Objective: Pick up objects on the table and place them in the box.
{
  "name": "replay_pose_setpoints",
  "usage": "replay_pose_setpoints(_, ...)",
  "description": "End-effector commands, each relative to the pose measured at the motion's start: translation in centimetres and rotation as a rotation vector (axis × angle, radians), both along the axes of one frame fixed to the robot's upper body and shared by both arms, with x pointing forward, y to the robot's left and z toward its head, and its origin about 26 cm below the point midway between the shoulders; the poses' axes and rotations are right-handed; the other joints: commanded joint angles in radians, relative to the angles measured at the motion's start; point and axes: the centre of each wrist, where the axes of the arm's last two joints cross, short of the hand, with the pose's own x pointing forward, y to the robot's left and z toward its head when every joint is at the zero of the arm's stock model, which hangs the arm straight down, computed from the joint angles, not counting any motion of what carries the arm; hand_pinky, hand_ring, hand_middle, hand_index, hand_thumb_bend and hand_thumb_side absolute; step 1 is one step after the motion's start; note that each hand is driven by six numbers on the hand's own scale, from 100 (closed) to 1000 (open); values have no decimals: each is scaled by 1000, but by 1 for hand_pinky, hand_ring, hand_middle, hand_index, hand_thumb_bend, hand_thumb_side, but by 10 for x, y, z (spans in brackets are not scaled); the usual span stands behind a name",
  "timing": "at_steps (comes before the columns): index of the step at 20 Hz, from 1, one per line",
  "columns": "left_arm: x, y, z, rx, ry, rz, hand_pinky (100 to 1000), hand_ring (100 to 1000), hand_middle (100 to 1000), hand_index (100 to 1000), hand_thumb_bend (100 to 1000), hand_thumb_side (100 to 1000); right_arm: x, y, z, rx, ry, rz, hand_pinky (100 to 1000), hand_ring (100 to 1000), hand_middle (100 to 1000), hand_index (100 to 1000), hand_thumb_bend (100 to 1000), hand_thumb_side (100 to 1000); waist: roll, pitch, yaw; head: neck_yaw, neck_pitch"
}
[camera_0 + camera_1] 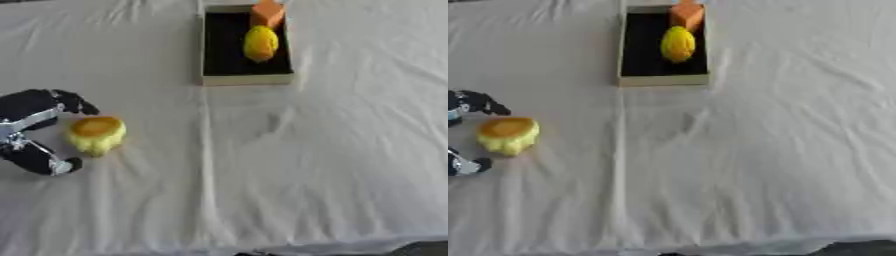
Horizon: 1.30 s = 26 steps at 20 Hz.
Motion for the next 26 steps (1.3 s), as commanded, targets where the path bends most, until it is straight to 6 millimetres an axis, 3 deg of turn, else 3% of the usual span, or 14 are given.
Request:
replay_pose_setpoints(1, 3, 3, 6, 28, -28, 8, 868, 834, 785, 884, 442, 100, -4, -1, 7, -11, -20, -1, 971, 851, 670, 842, 100, 539, -4, -17, 0, 4, -10)
replay_pose_setpoints(5, 6, 3, 3, 20, -42, 15, 859, 821, 770, 872, 362, 100, -4, -2, 6, -7, -17, -3, 972, 851, 670, 843, 100, 540, -4, -17, -1, 4, -10)
replay_pose_setpoints(10, 8, 1, 2, 10, -82, 27, 836, 784, 725, 796, 192, 100, -4, -2, 5, -2, -12, -6, 973, 852, 669, 844, 100, 540, -4, -17, -1, 4, -10)
replay_pose_setpoints(20, 16, 0, -6, 61, -186, 27, 754, 632, 533, 598, 100, 100, -4, -3, 3, 15, -7, -13, 974, 852, 665, 845, 100, 542, -5, -17, -3, 3, -9)
replay_pose_setpoints(22, 15, -2, -2, 41, -219, 19, 741, 612, 516, 575, 100, 100, -4, -3, 2, 15, -6, -15, 974, 852, 664, 845, 100, 542, -5, -17, -2, 1, -9)
replay_pose_setpoints(26, 4, -16, 31, -35, -364, -37, 733, 595, 502, 559, 100, 100, -5, -5, 2, 12, -7, -24, 973, 852, 664, 844, 100, 541, -5, -19, 2, -6, -7)
